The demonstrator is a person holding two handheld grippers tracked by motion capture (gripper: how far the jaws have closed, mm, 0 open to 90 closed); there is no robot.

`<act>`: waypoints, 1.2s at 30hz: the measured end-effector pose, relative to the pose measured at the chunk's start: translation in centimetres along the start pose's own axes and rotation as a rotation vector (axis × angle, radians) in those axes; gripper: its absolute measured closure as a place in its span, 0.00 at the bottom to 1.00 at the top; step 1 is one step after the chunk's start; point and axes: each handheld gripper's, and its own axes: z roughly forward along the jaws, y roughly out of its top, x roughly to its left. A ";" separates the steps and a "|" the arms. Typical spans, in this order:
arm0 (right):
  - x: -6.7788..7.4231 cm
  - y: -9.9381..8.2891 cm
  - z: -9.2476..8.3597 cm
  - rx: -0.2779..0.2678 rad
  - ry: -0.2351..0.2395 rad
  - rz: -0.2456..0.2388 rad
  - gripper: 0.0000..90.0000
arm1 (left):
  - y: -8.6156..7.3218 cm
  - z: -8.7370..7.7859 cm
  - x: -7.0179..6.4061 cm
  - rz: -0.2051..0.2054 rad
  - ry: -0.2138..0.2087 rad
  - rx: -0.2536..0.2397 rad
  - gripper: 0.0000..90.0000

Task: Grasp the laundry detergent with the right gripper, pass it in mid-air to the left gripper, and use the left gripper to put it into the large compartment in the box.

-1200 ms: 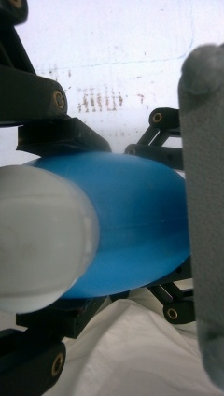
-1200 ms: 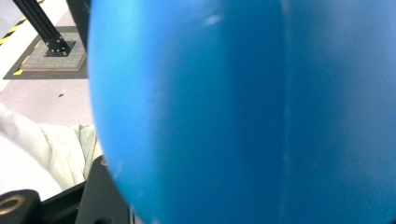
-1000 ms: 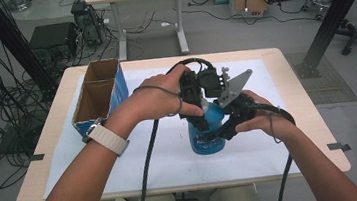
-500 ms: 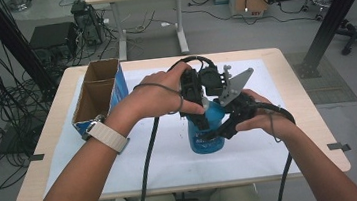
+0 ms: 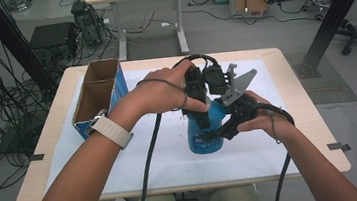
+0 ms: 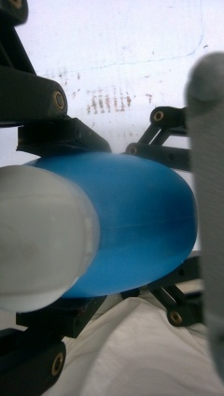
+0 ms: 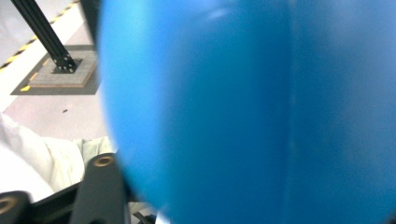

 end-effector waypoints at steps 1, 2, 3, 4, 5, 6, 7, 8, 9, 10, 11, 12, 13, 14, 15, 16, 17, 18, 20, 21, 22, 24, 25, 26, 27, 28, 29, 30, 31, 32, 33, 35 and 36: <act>0.0 -0.1 -0.2 -0.007 -0.010 -0.003 0.38 | 0.0 0.1 0.1 0.005 0.002 0.004 0.42; 0.1 -0.3 -0.5 -0.006 -0.015 0.000 0.38 | 0.0 0.2 0.1 0.001 0.001 0.010 0.42; 0.1 -0.5 -0.8 -0.008 -0.019 0.004 0.37 | -0.1 0.2 0.1 -0.001 0.000 0.016 0.42; 0.0 -0.8 -1.1 -0.013 -0.030 0.008 0.37 | -0.1 0.3 0.1 -0.004 -0.002 0.017 0.42; 0.0 -1.1 -1.6 -0.005 -0.052 0.016 0.35 | -0.2 0.4 0.2 -0.007 -0.003 0.022 0.42; 0.0 -1.6 -2.3 0.021 -0.075 0.068 0.31 | -0.2 0.5 0.2 -0.013 -0.004 0.035 0.42; 0.0 -2.0 -2.9 0.047 -0.088 0.130 0.31 | -0.2 0.5 0.3 -0.015 -0.003 0.040 0.41; -0.1 -2.2 -3.2 0.066 -0.088 0.154 0.28 | -0.2 0.6 0.3 -0.018 -0.001 0.047 0.41; -0.4 -2.6 -3.8 0.119 -0.102 0.232 0.19 | -0.3 0.7 0.4 -0.025 0.000 0.054 0.41; -0.7 -2.9 -4.3 0.161 -0.129 0.269 0.17 | -0.4 0.8 0.5 -0.030 -0.004 0.055 0.41; -0.8 -3.1 -4.7 0.193 -0.136 0.309 0.17 | -0.5 0.8 0.7 -0.032 -0.005 0.058 0.41; -1.1 -3.6 -5.3 0.224 -0.124 0.324 0.14 | -0.5 0.8 0.8 -0.034 0.004 0.063 0.41; -1.2 -3.9 -5.8 0.233 -0.119 0.321 0.12 | -0.6 0.8 1.0 -0.040 0.003 0.063 0.41; -1.3 -4.1 -6.3 0.232 -0.121 0.339 0.11 | -0.7 0.9 1.1 -0.045 0.003 0.066 0.41; -1.4 -4.3 -6.6 0.237 -0.119 0.343 0.11 | -0.8 0.9 1.2 -0.062 0.003 0.065 0.41; -1.4 -4.4 -6.9 0.251 -0.123 0.353 0.08 | -0.9 0.9 1.4 -0.071 0.003 0.066 0.41; -1.4 -4.5 -7.1 0.271 -0.126 0.354 0.07 | -1.0 0.8 1.5 -0.083 0.007 0.067 0.41; -1.4 -4.6 -7.3 0.283 -0.130 0.356 0.07 | -1.1 0.8 1.6 -0.093 0.010 0.065 0.41; -1.4 -4.8 -7.6 0.326 -0.148 0.356 0.06 | -1.4 0.6 2.0 -0.141 0.023 0.074 0.41; -1.4 -4.8 -7.7 0.347 -0.157 0.363 0.06 | -1.5 0.5 2.1 -0.155 0.028 0.072 0.41; -1.5 -4.9 -7.8 0.355 -0.159 0.369 0.06 | -1.6 0.4 2.2 -0.171 0.036 0.076 0.41; -1.8 -5.1 -8.1 0.390 -0.163 0.339 0.06 | -2.0 0.1 2.5 -0.221 0.057 0.063 0.41; -1.8 -5.1 -8.3 0.403 -0.186 0.350 0.06 | -2.2 0.0 2.8 -0.247 0.068 0.059 0.41; -1.9 -5.2 -8.4 0.406 -0.205 0.356 0.06 | -2.4 -0.2 2.9 -0.275 0.076 0.054 0.41; -1.9 -5.2 -8.5 0.410 -0.217 0.362 0.06 | -2.6 -0.5 3.2 -0.298 0.075 0.063 0.41; -2.1 -5.3 -8.8 0.412 -0.235 0.369 0.06 | -2.9 -0.6 3.4 -0.313 0.086 0.056 0.41; -2.2 -5.3 -9.0 0.409 -0.253 0.376 0.06 | -3.1 -0.9 3.5 -0.333 0.089 0.066 0.41; -2.3 -5.3 -9.4 0.409 -0.271 0.385 0.06 | -3.2 -1.1 3.7 -0.349 0.088 0.073 0.41; -2.4 -5.3 -9.6 0.403 -0.277 0.389 0.06 | -3.4 -1.3 3.8 -0.376 0.086 0.071 0.41; -2.5 -5.3 -9.8 0.402 -0.285 0.395 0.06 | -3.6 -1.6 4.1 -0.391 0.080 0.073 0.41; -2.6 -5.3 -10.0 0.402 -0.292 0.407 0.05 | -3.9 -1.9 4.4 -0.409 0.077 0.073 0.41; -2.7 -5.3 -10.2 0.414 -0.311 0.419 0.05 | -4.3 -2.4 4.8 -0.465 0.067 0.068 0.41; -2.7 -5.3 -10.3 0.418 -0.322 0.424 0.05 | -4.5 -2.7 4.9 -0.487 0.067 0.064 0.41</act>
